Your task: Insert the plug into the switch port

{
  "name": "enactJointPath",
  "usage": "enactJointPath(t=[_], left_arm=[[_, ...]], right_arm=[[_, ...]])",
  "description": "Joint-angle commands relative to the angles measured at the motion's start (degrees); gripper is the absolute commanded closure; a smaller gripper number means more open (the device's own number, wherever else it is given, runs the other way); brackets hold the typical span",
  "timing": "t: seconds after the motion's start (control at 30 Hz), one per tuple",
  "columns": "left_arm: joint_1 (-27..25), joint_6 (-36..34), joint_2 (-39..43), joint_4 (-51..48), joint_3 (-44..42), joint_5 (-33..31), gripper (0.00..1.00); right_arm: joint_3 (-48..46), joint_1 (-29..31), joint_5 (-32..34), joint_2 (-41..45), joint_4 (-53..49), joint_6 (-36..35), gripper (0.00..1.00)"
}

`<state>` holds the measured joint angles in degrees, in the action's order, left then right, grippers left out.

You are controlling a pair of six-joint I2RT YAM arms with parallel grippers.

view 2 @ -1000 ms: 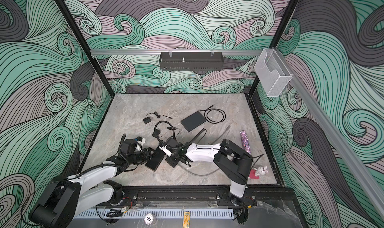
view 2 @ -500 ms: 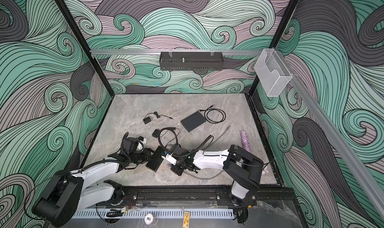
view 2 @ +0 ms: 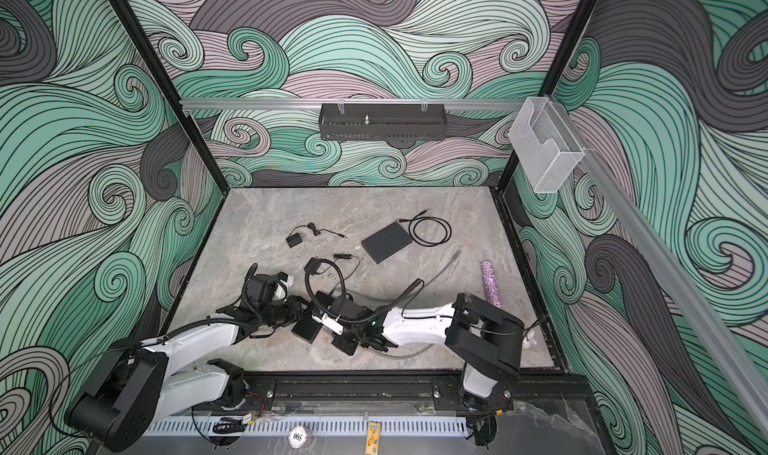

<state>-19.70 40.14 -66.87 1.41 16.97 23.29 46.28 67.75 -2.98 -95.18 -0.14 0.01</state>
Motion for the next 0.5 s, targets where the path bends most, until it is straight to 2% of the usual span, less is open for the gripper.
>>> enactJointPath(t=[0.0,0.47], left_arm=[[-0.4,1.5,-0.2,-5.1,-2.6,-2.8,0.53],[-0.4,2.0,0.8,-4.7,-3.8,-3.2,0.53]], right_arm=[[1.5,0.6,0.7,-1.5,1.5,2.4,1.0],[3.4,2.0,0.4,-4.4,2.9,4.2,1.0]])
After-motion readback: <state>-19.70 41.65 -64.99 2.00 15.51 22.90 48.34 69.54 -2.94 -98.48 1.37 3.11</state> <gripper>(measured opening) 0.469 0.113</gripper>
